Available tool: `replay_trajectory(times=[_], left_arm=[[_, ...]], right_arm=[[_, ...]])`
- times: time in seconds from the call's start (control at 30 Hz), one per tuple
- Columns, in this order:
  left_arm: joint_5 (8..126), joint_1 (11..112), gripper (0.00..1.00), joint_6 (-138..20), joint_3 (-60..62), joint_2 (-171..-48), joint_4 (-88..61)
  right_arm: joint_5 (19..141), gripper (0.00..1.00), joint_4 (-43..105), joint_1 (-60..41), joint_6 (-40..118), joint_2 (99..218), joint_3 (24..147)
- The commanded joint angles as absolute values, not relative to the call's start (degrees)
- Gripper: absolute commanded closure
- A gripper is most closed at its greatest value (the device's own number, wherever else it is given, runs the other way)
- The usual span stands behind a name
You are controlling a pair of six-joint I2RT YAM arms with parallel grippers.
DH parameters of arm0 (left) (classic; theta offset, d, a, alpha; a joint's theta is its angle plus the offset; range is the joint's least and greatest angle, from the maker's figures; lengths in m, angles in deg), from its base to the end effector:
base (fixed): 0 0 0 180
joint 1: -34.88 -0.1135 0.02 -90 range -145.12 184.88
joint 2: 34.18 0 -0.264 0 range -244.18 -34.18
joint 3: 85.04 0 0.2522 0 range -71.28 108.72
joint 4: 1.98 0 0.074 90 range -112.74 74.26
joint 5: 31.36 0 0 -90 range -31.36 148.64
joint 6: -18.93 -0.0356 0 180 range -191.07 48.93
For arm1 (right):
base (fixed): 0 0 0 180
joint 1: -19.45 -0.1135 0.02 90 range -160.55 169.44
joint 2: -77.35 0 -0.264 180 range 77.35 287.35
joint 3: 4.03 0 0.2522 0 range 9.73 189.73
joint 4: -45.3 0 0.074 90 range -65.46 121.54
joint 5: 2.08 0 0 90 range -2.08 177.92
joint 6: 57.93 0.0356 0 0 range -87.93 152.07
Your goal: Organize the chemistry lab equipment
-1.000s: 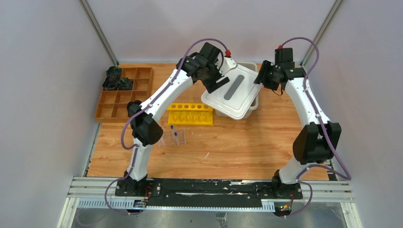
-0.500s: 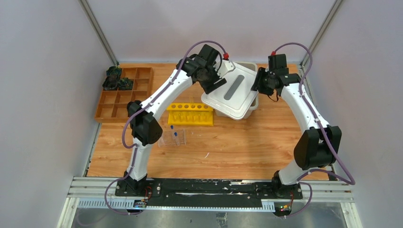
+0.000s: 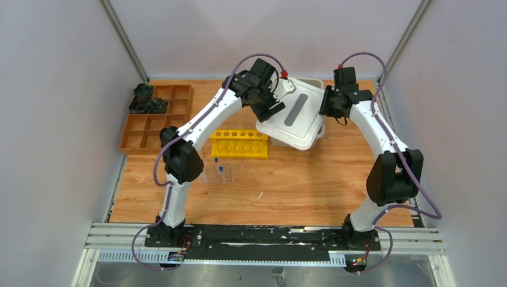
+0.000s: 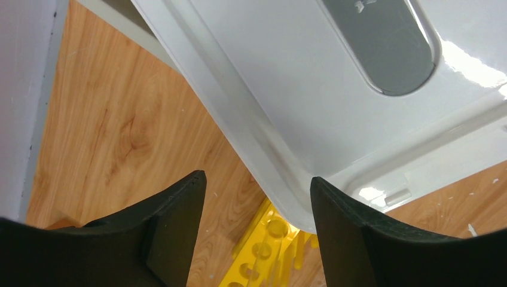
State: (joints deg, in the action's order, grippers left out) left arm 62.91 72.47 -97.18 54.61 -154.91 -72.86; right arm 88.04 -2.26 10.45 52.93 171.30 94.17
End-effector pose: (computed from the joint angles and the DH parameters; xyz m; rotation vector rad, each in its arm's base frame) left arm 0.3636 -0.2833 0.3360 1.3371 2.0919 -0.1777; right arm 0.3649 0.0577 0.3204 0.2429 2.3284 0.2579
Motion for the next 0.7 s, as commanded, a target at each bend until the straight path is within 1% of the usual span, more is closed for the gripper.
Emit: replay_trajectory(times=[0.0, 0.07, 0.2, 0.4, 0.67], left_arm=[[66.7, 72.4, 0.31, -95.8, 54.0, -151.5, -72.5], [67.2, 72.4, 0.31, -95.4, 54.1, -151.4, -72.5], [67.2, 72.4, 0.31, -94.9, 54.4, -151.4, -72.5], [66.7, 72.4, 0.32, -94.3, 55.4, -152.3, -72.5], [66.3, 72.4, 0.33, -92.9, 56.5, -154.0, -72.4]], right_arm=[[90.0, 0.65, -3.6, 10.8, 50.7, 174.2, 96.9], [89.7, 0.68, -3.6, 11.3, 50.3, 175.0, 98.2], [88.8, 0.69, -3.6, 12.0, 48.5, 177.4, 102.2], [83.4, 0.72, -4.5, 14.2, 46.2, 182.0, 108.0], [81.7, 0.75, -4.7, 15.3, 46.3, 185.9, 111.8]])
